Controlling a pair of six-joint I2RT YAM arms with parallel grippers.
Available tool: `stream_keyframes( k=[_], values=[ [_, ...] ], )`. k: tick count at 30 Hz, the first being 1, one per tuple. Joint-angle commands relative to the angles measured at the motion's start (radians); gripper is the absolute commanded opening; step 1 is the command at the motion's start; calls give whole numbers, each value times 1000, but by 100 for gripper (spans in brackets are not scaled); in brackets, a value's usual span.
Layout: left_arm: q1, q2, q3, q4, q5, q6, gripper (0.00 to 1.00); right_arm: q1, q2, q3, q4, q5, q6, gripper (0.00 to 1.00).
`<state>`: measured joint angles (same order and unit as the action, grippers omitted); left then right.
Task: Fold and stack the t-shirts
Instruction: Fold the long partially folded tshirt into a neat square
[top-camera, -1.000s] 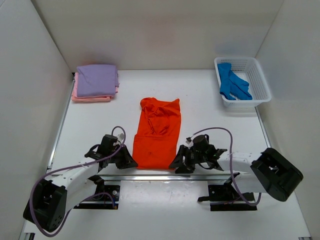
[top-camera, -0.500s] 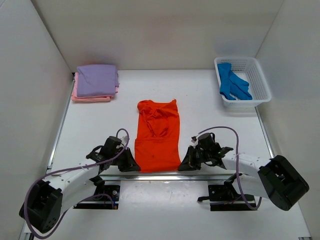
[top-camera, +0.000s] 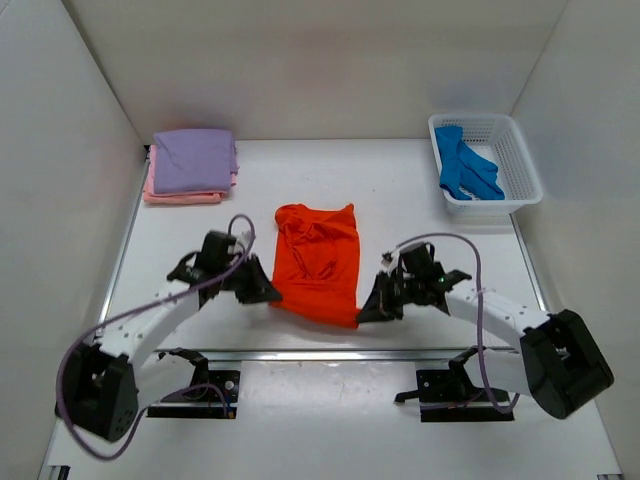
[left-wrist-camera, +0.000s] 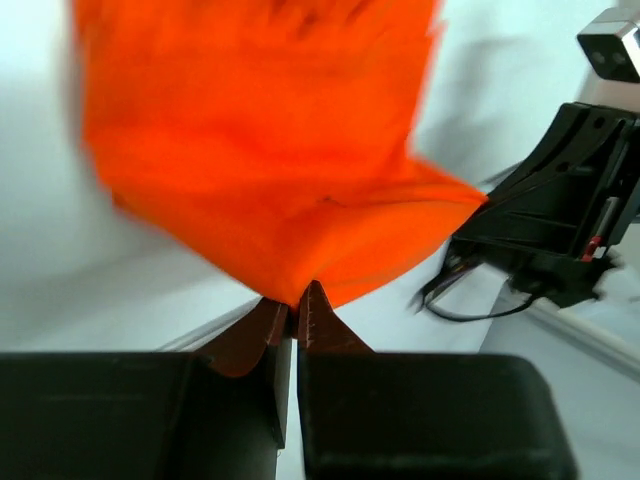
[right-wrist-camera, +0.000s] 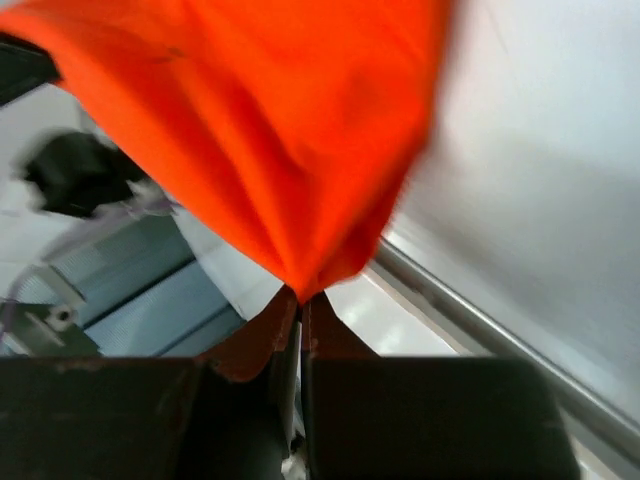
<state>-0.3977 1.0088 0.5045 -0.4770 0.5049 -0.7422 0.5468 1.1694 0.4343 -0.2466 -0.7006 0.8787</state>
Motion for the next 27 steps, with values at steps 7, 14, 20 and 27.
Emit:
stream_keyframes(
  k=[7, 14, 20, 27],
  values=[
    [178, 567, 608, 44, 83, 182, 6, -277, 439, 665, -134, -91, -256, 0],
    [255, 1058, 1109, 93, 101, 116, 51, -338, 873, 1127, -198, -5, -337, 10],
    [293, 1157, 1246, 150, 136, 79, 98, -349, 954, 1298, -227, 122, -400, 48],
    [318, 1021, 1019, 163, 109, 162, 98, -347, 883, 1176, -186, 139, -426, 57]
  ],
)
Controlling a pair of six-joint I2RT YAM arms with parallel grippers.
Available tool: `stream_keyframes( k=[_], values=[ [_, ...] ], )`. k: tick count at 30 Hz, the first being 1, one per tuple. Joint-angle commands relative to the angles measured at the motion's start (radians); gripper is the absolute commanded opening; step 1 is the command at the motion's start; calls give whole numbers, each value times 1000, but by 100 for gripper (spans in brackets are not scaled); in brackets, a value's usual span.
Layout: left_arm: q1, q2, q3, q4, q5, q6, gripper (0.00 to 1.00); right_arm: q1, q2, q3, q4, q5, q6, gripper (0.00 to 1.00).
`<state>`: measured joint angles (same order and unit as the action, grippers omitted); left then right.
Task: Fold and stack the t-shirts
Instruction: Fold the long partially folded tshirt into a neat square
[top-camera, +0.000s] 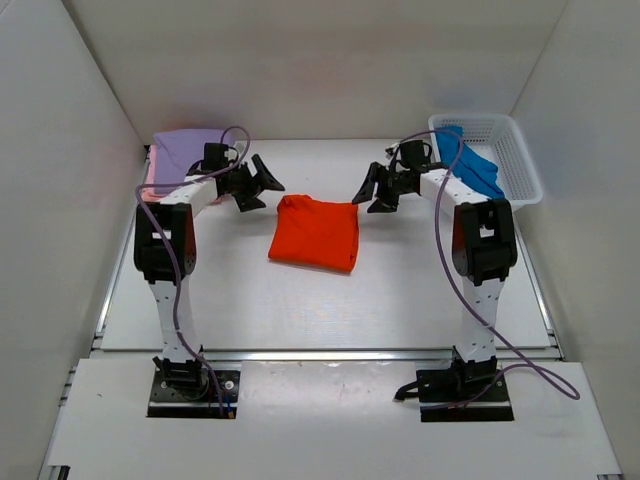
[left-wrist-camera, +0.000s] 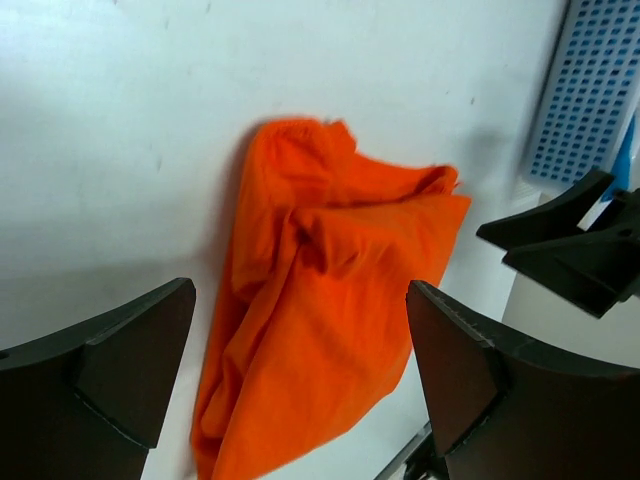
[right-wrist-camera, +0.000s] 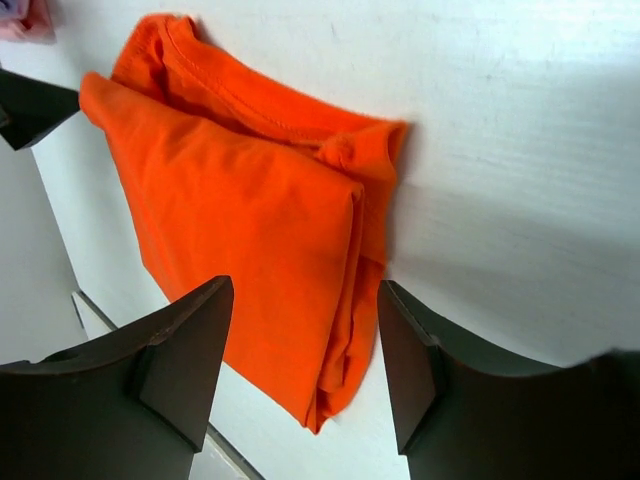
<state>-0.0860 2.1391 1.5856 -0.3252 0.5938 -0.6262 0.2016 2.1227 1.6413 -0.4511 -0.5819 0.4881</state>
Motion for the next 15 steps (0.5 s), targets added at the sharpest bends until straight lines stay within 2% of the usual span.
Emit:
stream_keyframes(
  k=[1, 5, 10, 15],
  values=[
    [8, -125, -96, 3, 8, 69, 99, -1, -81, -61, 35, 21, -34, 58],
    [-29, -160, -162, -81, -109, 179, 99, 9, -151, -193, 97, 25, -16, 58],
    [-109, -162, -148, -161, -285, 244, 99, 12, -251, -320, 170, -27, 21, 55],
    [-198, -76, -1, -271, -442, 296, 98, 24, -342, -416, 210, -47, 44, 53]
  ],
)
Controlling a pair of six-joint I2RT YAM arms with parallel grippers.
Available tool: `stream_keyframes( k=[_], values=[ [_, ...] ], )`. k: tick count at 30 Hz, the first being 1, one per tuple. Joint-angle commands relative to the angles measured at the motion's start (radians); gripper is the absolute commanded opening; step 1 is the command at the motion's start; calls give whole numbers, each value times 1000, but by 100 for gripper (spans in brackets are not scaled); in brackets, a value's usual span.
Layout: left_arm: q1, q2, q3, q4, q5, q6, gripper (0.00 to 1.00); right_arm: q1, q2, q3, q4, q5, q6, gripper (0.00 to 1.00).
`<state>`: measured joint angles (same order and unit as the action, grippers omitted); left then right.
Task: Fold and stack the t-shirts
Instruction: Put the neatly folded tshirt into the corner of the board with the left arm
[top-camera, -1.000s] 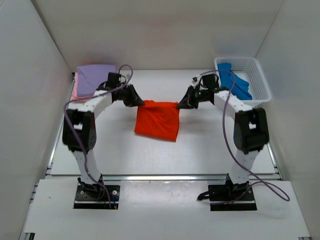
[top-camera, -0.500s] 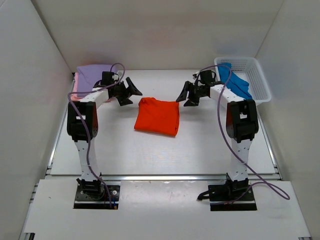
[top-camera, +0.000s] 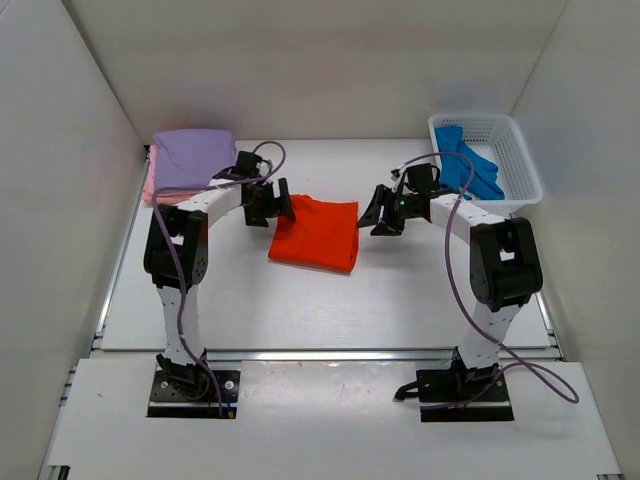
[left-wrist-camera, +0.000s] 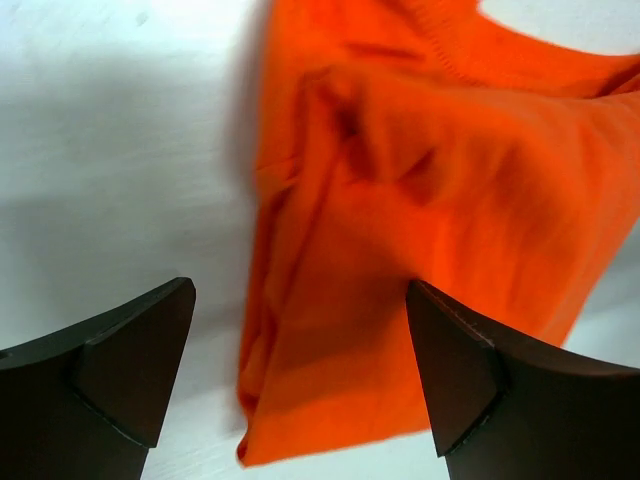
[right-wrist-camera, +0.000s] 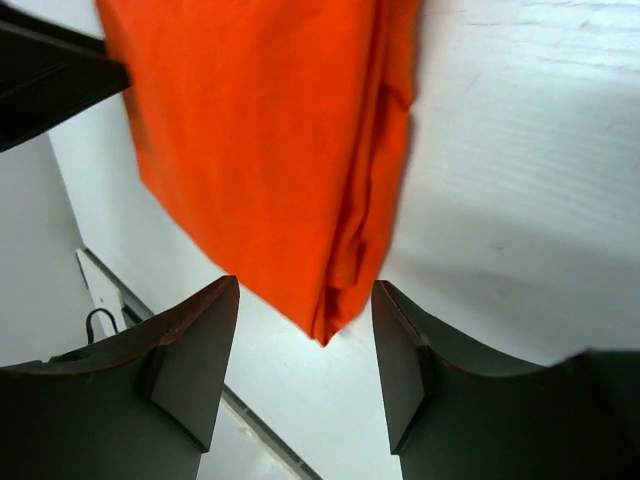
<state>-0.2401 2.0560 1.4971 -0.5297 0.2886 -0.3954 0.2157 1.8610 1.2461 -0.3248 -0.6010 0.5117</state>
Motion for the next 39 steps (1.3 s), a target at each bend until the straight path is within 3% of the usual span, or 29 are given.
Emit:
stream_keyframes(
  k=[1, 10, 14, 15, 16, 17, 19, 20, 25, 33, 39],
  values=[
    [-60, 29, 98, -88, -161, 75, 99, 2, -100, -37, 90, -31, 25, 53],
    [-104, 139, 155, -245, -302, 132, 96, -27, -204, -79, 141, -89, 68, 52],
    [-106, 177, 186, -285, -293, 150, 80, -42, -247, -103, 171, -114, 85, 51],
    [-107, 176, 193, -291, -292, 153, 66, -50, -253, -114, 171, -120, 86, 51],
    [-110, 179, 196, -299, -293, 156, 45, -56, -255, -119, 182, -128, 90, 52],
    [-117, 190, 207, -309, -289, 161, 37, -62, -261, -128, 185, -123, 91, 51],
    [-110, 187, 212, -306, -292, 165, 4, -70, -261, -143, 187, -146, 99, 50],
    [-111, 190, 210, -306, -295, 167, 0, -75, -263, -140, 196, -155, 97, 50],
    [-76, 210, 255, -340, -255, 170, 0, -75, -292, -168, 214, -164, 103, 48],
    [-65, 253, 628, -473, -345, 247, 0, -39, -319, -188, 216, -160, 113, 45],
    [18, 266, 808, -425, -296, 239, 0, 5, -347, -197, 165, -131, 111, 46]
  ],
)
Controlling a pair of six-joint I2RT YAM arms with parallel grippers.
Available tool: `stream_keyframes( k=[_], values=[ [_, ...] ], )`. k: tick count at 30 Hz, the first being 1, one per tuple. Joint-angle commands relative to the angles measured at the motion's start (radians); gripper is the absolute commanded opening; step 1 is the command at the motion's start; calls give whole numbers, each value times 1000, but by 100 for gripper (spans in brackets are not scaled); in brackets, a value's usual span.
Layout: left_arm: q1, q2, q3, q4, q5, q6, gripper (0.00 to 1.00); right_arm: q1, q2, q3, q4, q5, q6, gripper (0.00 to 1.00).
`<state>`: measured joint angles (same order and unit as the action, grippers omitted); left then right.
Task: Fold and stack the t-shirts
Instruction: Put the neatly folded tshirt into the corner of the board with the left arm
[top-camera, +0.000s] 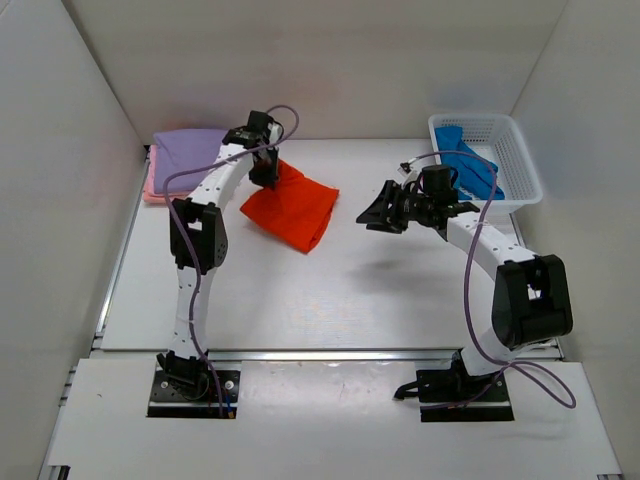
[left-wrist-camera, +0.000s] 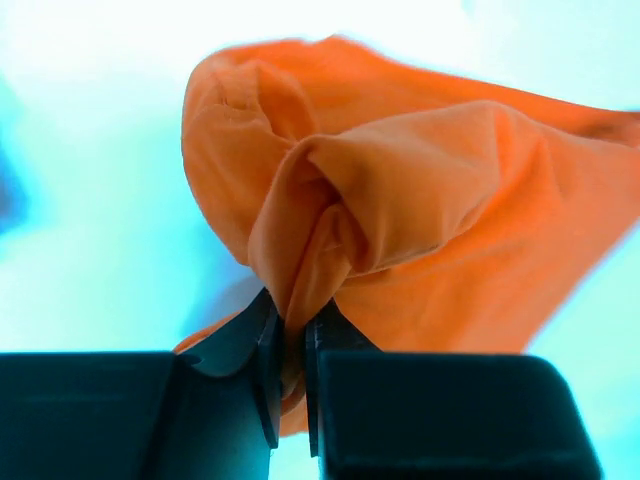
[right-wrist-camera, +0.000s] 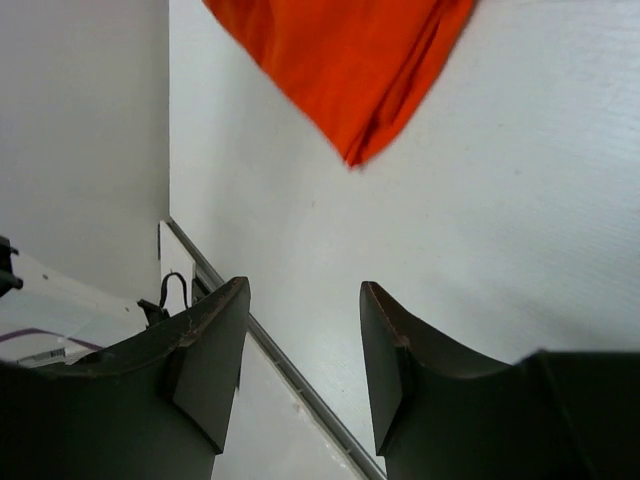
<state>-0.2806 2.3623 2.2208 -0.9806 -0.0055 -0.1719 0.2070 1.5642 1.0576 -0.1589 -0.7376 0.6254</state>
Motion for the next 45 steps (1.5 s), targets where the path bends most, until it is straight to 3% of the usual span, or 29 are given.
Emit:
stream_keyframes(
  k=[1, 5, 20, 43, 44, 45],
  values=[
    [78, -31, 124, 29, 4, 23, 0, 17, -58, -27, 4, 9, -1, 45],
    [127, 3, 264, 40, -5, 58, 0, 17, -78, -64, 27, 4, 23, 46],
    [334, -38, 269, 180, 58, 101, 0, 65, -10, -74, 45, -9, 42, 45],
    [584, 29, 333, 326, 209, -9, 3, 134, 82, -56, 36, 1, 56, 45],
    [581, 53, 352, 327, 208, -30, 3, 135, 86, -51, 26, -2, 59, 46],
    [586, 72, 362, 324, 208, -31, 10, 143, 89, -50, 24, 4, 53, 46]
  ],
)
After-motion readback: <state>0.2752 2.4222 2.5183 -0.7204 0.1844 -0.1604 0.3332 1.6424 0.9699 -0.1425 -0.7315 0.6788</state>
